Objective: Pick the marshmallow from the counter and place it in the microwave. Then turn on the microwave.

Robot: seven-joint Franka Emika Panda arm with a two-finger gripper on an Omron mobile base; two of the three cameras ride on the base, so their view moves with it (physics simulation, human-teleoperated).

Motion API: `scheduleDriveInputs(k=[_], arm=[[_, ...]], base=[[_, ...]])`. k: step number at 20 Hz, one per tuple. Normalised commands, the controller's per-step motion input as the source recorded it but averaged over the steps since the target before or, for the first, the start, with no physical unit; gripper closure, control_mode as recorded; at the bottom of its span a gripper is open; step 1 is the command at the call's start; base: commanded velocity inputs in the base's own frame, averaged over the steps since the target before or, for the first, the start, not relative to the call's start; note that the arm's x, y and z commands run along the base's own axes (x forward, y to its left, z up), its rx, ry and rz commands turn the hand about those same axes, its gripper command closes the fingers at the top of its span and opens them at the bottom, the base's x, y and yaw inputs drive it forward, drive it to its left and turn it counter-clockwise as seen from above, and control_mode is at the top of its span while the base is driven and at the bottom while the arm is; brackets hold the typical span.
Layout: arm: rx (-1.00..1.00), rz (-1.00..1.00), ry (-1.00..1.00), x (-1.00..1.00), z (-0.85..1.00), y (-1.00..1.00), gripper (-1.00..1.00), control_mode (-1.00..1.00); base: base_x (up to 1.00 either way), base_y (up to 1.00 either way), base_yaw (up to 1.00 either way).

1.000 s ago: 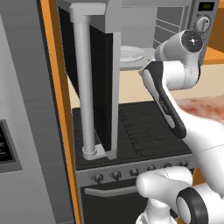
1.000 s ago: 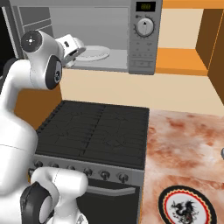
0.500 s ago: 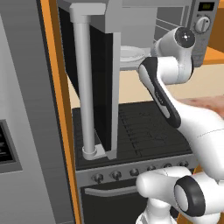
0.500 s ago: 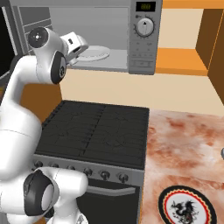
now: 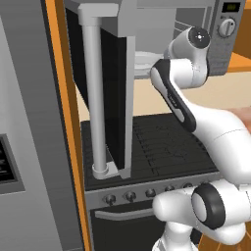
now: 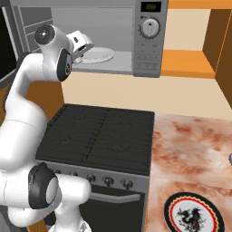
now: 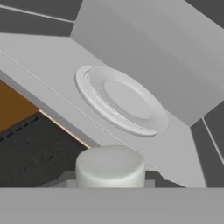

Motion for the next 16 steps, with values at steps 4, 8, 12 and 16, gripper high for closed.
scheduleDriveInputs(k=[4, 8, 12, 16], arm=[[0.0, 0.0, 0.0, 0.24, 0.03, 0.06, 1.0, -1.0], [0.0, 0.0, 0.0, 0.23, 0.02, 0.07, 1.0, -1.0], [0.0, 0.0, 0.01, 0.25, 0.0, 0.05, 1.0, -1.0], [0.0, 0.0, 0.02, 0.25, 0.0, 0.02, 1.0, -1.0]], base=[[0.0, 0.0, 0.0], [0.0, 0.0, 0.0], [0.0, 0.0, 0.0], [0.0, 0.0, 0.0]])
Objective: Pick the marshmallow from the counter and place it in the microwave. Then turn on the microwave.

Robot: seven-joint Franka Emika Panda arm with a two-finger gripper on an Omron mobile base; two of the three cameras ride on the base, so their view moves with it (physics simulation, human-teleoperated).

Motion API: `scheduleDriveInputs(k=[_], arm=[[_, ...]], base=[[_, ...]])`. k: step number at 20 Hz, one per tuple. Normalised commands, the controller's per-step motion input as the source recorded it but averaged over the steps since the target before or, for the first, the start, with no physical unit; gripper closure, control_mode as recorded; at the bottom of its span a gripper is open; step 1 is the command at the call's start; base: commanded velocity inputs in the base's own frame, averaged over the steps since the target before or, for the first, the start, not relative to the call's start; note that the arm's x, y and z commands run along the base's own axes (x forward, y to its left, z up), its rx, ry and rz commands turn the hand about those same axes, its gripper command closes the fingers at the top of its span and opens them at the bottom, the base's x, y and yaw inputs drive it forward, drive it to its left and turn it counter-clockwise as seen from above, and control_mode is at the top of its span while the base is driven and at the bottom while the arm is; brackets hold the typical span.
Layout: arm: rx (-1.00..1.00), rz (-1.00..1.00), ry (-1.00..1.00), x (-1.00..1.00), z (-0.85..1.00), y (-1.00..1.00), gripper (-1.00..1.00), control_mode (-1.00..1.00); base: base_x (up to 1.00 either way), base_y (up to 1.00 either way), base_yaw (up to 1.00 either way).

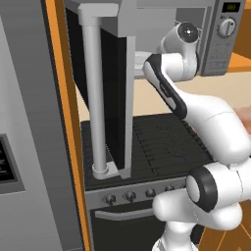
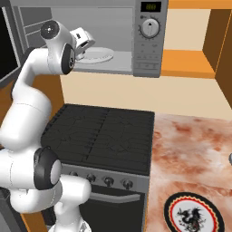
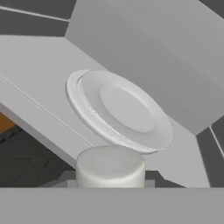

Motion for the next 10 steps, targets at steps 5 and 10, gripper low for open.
scheduleDriveInputs(k=[5, 10], arm=[[0.0, 0.0, 0.03, 0.25, 0.0, 0.02, 1.0, -1.0], [0.0, 0.0, 0.02, 0.22, 0.0, 0.02, 1.0, -1.0]], base=[[0.0, 0.0, 0.0], [0.0, 0.0, 0.0]])
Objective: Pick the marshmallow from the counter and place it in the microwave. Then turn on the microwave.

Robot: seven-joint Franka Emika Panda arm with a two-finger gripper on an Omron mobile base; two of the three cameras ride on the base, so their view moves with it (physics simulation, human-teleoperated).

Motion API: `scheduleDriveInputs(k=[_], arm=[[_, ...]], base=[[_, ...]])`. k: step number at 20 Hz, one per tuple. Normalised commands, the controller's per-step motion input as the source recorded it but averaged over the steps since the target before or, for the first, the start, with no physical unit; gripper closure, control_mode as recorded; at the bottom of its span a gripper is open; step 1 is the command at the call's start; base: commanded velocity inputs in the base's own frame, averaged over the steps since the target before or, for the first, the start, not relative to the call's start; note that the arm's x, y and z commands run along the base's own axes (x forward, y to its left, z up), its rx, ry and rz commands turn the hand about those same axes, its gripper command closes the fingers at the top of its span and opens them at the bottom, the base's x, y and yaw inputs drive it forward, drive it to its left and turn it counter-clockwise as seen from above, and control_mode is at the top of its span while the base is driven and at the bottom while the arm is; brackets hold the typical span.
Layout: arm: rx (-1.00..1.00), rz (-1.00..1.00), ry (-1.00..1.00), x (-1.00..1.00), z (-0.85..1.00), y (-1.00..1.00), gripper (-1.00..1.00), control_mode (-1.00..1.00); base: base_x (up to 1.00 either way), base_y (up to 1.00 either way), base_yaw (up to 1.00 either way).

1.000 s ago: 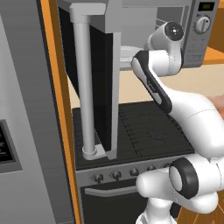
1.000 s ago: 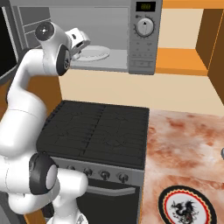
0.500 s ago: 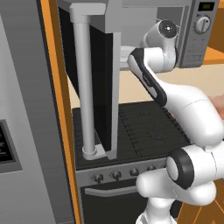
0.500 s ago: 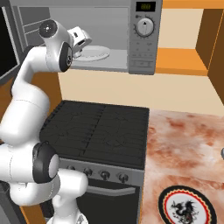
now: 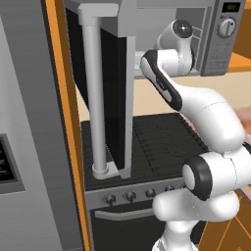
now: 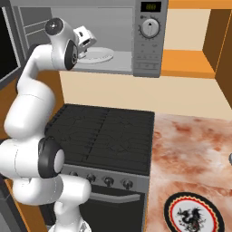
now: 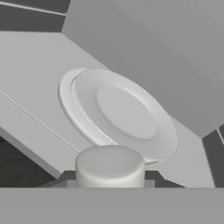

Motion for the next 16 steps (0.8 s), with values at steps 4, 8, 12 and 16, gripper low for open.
scheduleDriveInputs(k=[4, 8, 12, 16], arm=[[0.0, 0.0, 0.02, 0.19, 0.0, 0.0, 1.0, -1.0], [0.0, 0.0, 0.02, 0.19, 0.0, 0.0, 1.0, -1.0], [0.0, 0.0, 0.0, 0.17, 0.0, 0.0, 1.0, -1.0], [0.0, 0.0, 0.02, 0.17, 0.0, 0.02, 1.0, -1.0]], base=[[0.0, 0.0, 0.0], [0.0, 0.0, 0.0], [0.0, 0.0, 0.0], [0.0, 0.0, 0.0]])
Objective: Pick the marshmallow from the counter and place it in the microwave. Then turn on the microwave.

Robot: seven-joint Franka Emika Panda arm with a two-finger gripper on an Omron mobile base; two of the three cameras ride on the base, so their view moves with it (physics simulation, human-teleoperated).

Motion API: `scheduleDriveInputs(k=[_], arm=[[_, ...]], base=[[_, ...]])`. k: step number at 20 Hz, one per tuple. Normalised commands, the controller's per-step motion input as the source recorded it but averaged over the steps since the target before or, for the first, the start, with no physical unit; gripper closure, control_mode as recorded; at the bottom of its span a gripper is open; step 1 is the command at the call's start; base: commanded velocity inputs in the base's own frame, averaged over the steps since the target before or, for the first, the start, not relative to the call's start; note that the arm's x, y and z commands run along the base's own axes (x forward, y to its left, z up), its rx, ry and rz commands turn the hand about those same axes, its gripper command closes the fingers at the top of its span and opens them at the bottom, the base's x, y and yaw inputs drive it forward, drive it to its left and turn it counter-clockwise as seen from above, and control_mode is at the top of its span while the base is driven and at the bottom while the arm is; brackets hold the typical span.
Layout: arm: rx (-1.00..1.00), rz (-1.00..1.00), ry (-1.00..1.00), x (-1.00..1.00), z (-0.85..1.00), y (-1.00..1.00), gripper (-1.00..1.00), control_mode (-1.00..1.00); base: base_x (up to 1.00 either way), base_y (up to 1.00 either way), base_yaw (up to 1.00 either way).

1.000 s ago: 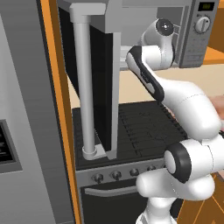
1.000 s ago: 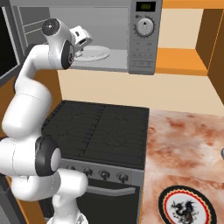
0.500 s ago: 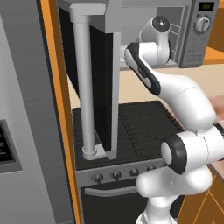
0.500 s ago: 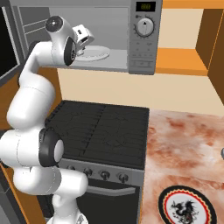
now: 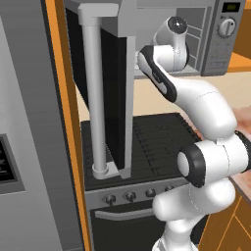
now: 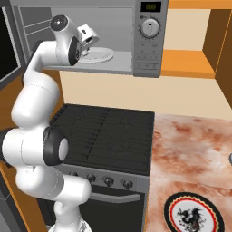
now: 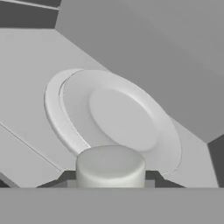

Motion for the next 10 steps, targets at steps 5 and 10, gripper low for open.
scheduleDriveInputs(k=[5, 10], arm=[[0.0, 0.0, 0.02, 0.18, 0.0, 0.0, 1.0, -1.0], [0.0, 0.0, 0.03, 0.17, 0.0, 0.0, 1.0, -1.0]], base=[[0.0, 0.0, 0.0], [0.0, 0.0, 0.0]])
